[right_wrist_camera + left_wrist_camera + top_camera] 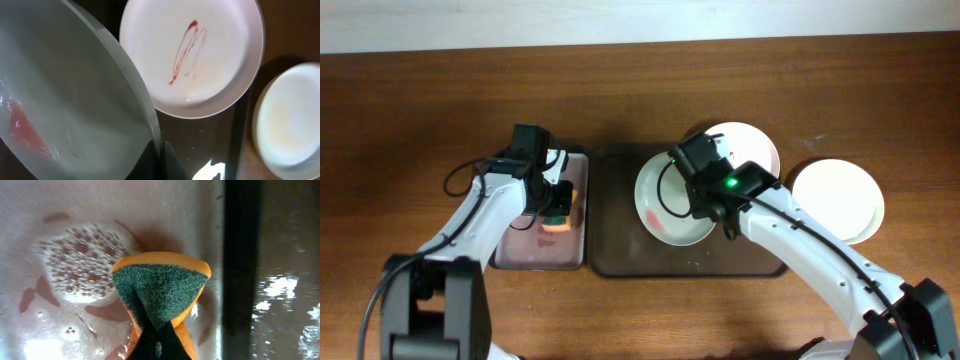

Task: Clean dirty plates on tray and stack at the side

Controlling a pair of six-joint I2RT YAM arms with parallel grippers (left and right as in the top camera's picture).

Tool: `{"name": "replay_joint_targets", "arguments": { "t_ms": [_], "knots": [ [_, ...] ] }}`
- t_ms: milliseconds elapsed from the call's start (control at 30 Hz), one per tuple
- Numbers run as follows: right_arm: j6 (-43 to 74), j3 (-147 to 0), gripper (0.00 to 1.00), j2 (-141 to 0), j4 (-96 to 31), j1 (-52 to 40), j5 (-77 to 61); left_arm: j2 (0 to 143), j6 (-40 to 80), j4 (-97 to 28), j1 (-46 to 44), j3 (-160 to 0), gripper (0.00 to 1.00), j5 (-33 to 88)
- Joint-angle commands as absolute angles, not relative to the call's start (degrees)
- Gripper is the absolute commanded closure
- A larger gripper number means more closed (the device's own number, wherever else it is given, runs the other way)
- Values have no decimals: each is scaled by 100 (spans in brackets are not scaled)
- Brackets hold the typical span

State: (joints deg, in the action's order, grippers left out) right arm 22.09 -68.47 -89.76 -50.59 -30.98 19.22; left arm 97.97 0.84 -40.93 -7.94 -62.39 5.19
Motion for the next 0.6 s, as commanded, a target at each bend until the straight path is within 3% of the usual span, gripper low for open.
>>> {"name": "replay_joint_targets", "arguments": {
  "t_ms": [0, 167, 567],
  "knots": [
    [2947, -6932, 96, -8917, -5061, -2567, 532, 8796, 180, -3990, -777, -6340, 100, 670],
    [3098, -6702, 96, -9275, -5028, -2241, -416, 8468, 687, -3942, -1090, -6296, 100, 1697],
    [3684, -6316, 96, -10584, -4219, -2241, -823, 9367, 2862, -3356, -2519, -6283, 100, 1680]
  ]
}}
